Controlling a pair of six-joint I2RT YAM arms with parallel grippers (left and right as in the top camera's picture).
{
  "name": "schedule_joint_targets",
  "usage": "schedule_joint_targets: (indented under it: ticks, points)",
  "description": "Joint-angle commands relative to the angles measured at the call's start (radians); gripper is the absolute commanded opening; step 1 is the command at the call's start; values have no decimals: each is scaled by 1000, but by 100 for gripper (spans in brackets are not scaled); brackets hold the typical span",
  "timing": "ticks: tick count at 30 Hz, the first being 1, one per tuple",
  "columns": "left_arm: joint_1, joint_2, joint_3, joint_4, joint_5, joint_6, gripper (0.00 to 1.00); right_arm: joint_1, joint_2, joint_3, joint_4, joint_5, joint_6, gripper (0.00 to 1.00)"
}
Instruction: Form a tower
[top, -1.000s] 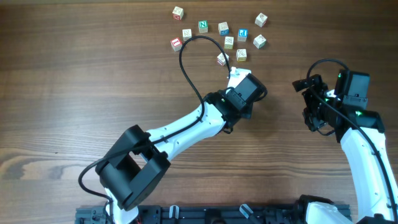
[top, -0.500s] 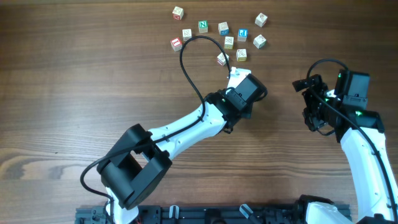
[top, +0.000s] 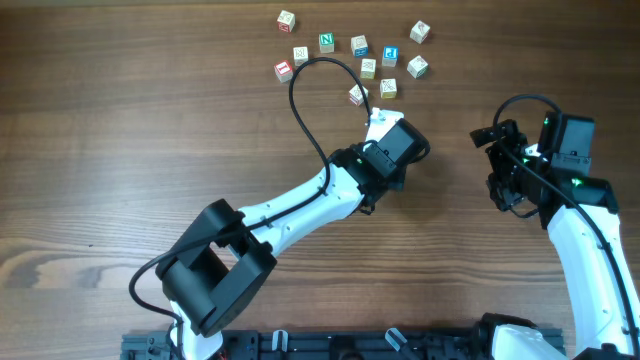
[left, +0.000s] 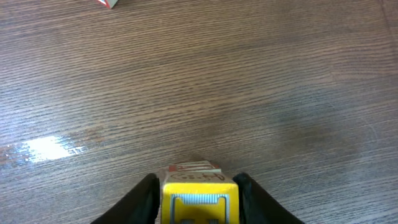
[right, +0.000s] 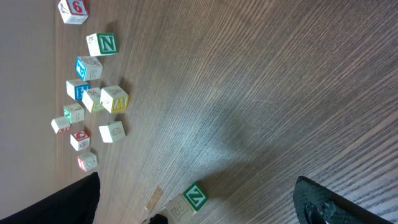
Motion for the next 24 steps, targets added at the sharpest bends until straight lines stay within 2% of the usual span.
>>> schedule_joint_targets:
  ticks: [1, 10, 12, 13, 16, 17, 18, 20, 24]
  points:
    - [3, 14, 14, 6, -17, 8, 47, 2, 9, 12, 2, 6, 8, 100]
    - [3, 13, 15, 6, -16, 8, 65, 2, 9, 12, 2, 6, 8, 100]
    - [3, 13, 15, 6, -16, 8, 75, 2, 9, 12, 2, 6, 8, 100]
    - [3, 13, 15, 6, -16, 8, 84, 2, 9, 12, 2, 6, 8, 100]
    - [9, 10, 39, -7, -15, 17, 92, 2, 9, 12, 2, 6, 8, 100]
    - [13, 9, 58, -21, 1, 55, 95, 2, 9, 12, 2, 6, 8, 100]
    - [21, 7, 100, -52, 24, 89, 99, 2, 9, 12, 2, 6, 8, 100]
    - [41, 7, 180, -143, 57, 91, 100, 2, 9, 12, 2, 6, 7, 100]
    - [170, 7, 370, -381, 318, 91, 99, 2, 9, 12, 2, 6, 8, 100]
